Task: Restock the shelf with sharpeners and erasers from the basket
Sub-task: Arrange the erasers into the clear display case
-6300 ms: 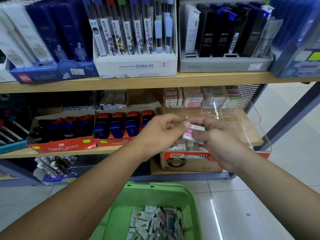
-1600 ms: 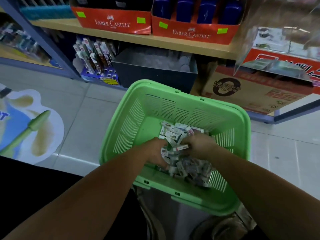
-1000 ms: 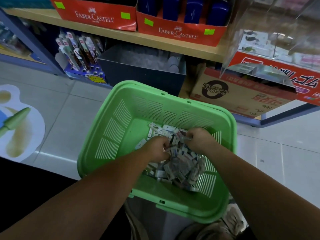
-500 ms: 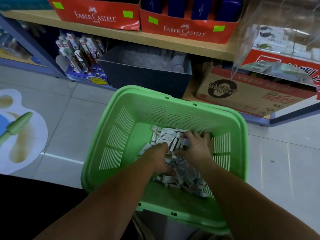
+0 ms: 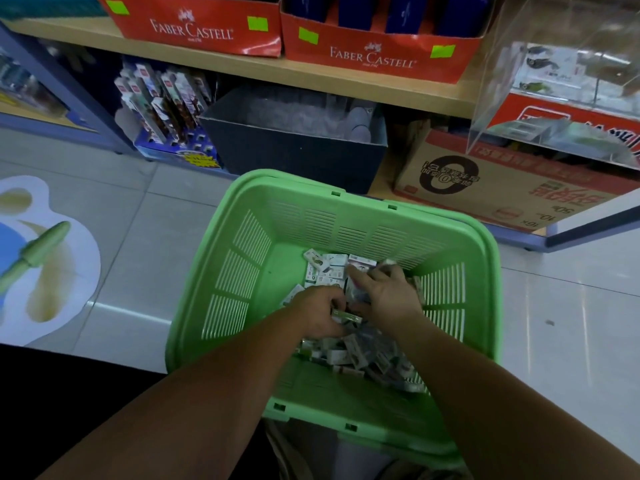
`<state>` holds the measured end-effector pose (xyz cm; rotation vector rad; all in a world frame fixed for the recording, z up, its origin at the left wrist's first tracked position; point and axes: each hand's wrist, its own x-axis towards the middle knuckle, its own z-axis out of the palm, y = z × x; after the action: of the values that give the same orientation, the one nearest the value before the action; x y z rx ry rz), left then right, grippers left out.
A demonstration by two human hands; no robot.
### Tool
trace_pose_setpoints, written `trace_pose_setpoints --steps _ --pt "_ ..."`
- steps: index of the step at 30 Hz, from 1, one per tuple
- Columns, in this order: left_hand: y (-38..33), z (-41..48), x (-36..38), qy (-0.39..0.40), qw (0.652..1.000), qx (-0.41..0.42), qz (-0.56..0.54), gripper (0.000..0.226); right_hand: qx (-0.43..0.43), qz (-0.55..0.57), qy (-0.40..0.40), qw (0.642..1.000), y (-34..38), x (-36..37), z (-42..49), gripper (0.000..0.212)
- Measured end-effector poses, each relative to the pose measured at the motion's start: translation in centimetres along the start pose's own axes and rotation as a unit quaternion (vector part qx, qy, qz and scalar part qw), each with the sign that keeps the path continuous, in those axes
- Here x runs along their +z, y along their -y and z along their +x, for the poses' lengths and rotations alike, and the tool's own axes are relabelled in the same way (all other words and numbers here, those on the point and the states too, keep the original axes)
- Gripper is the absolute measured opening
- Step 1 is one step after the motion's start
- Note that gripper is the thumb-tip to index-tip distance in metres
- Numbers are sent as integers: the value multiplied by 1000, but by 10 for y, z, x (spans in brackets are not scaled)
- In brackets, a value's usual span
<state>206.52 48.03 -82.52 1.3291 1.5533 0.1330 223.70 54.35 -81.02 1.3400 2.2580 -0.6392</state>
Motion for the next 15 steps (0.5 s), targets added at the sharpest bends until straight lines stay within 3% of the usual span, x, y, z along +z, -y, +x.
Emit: trace_pose_setpoints --steps 5,9,14,15 --pt "4 -1 -2 12 998 -10 -57 36 15 56 -5 998 -4 -3 3 72" --pt "5 2 -13 -6 990 -45 -132 31 46 175 -60 982 -6 -11 6 50" --pt "3 -7 -26 -37 986 -49 -155 29 81 306 -65 946 -5 -28 -6 14" --pt "1 -10 -29 -45 986 -47 -156 28 95 341 -62 933 -2 -33 -11 25"
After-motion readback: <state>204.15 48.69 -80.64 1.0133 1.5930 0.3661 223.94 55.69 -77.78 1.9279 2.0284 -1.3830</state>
